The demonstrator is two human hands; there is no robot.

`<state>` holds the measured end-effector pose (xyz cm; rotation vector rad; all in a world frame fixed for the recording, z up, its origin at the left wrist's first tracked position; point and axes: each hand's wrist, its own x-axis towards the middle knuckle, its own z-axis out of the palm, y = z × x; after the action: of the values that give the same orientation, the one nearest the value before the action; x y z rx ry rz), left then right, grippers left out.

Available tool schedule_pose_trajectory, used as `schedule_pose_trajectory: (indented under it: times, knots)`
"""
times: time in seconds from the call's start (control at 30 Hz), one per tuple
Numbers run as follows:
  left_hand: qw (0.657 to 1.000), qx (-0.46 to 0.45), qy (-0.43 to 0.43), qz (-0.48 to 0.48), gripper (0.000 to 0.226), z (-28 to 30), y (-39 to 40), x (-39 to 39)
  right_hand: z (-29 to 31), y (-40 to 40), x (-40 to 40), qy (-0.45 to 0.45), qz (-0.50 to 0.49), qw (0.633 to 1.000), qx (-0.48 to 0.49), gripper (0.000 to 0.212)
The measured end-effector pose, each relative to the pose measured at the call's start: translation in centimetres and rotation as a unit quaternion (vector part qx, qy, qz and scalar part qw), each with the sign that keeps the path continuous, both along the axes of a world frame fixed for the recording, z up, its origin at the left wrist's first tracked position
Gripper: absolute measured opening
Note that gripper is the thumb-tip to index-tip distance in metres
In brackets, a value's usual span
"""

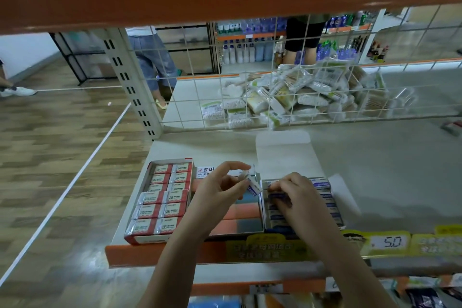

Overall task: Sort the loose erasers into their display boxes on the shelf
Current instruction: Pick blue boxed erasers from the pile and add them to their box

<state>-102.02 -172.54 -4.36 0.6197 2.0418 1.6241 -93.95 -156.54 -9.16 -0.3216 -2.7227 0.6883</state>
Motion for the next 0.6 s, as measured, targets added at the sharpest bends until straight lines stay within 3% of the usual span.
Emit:
schedule_pose_trajectory:
  times: [0.6]
  knots:
    - [0.992, -0.073, 0.017, -0.098, 0.023, 0.05, -0.24, -0.34, 0.32, 0.03, 0.21, -0.010, 0.009, 1.000, 0.022, 0.026]
